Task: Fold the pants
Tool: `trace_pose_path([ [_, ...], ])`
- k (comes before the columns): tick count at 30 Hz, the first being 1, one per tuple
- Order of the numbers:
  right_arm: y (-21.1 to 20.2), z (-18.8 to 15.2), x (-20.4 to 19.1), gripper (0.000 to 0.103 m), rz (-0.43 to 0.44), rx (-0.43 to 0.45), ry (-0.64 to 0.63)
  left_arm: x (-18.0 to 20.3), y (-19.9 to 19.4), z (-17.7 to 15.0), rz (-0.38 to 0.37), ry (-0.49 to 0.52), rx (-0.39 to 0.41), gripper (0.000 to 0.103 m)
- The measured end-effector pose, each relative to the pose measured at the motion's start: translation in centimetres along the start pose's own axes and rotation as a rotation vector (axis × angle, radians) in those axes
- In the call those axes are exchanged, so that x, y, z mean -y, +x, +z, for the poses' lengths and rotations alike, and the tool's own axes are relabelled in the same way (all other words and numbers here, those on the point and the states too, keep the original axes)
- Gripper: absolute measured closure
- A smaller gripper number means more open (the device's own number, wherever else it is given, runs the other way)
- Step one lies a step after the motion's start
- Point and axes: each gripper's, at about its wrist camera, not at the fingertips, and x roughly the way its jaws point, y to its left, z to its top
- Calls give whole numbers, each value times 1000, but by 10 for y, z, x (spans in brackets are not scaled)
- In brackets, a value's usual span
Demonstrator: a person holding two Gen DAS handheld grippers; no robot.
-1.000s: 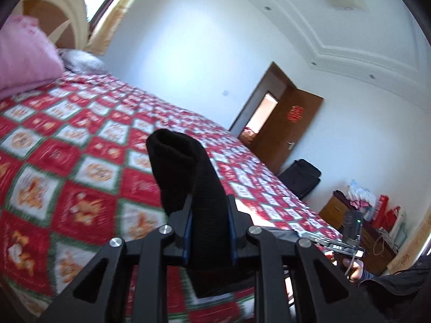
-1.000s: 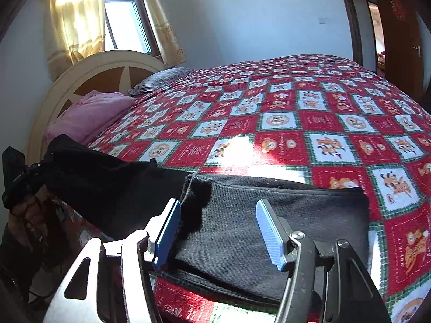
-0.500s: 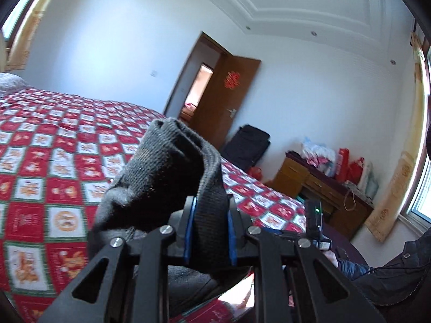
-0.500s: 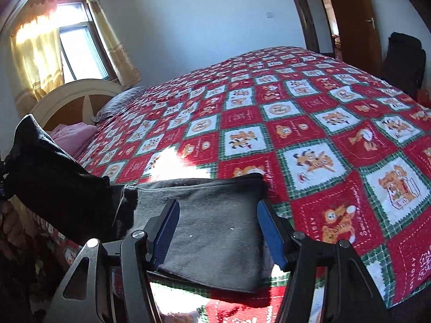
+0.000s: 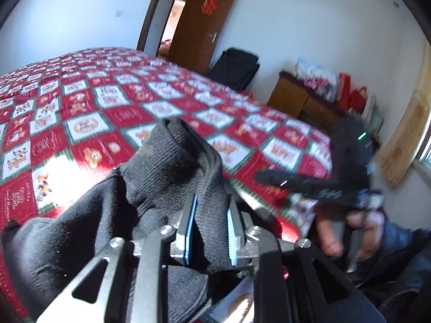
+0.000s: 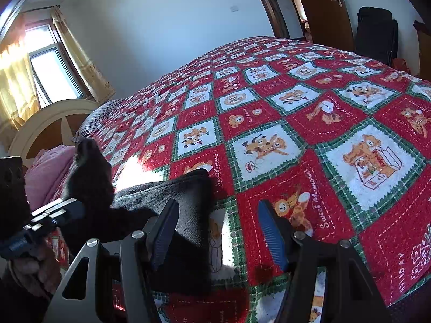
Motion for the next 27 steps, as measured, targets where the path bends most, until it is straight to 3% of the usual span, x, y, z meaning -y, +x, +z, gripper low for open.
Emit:
trace_pose_path([
  [5, 3, 0, 5, 40, 24, 2, 27, 11, 8, -9, 19, 43, -11, 78],
  [7, 5, -1, 8, 40, 27, -1, 42, 16, -2, -9, 8, 54, 16, 54],
  [9, 5, -1, 10, 40, 28, 0, 52, 24, -18, -11, 8, 77, 66, 44],
  [11, 1, 0, 8, 40, 41, 5, 54, 21, -25, -11, 17, 99, 90, 40],
  [13, -2, 2, 3, 40, 78, 6, 49, 19, -39, -16, 64, 112, 127, 32],
  [15, -2, 4, -6, 40, 138, -12, 34, 8, -50, -22, 108, 88, 159, 27],
  [20, 3, -1, -42, 40, 197, -66, -39, -40, -63, -45, 268, -31, 170, 27],
  [24, 21, -10, -65, 40, 145, -134, -113, -68, -72, -62, 318, -133, 180, 25],
  [26, 33, -16, -65, 41, 120, -185, -123, -75, -75, -66, 330, -157, 194, 13],
  [27, 37, -19, -66, 60, 119, -209, -132, -77, -76, -67, 348, -165, 203, 10],
])
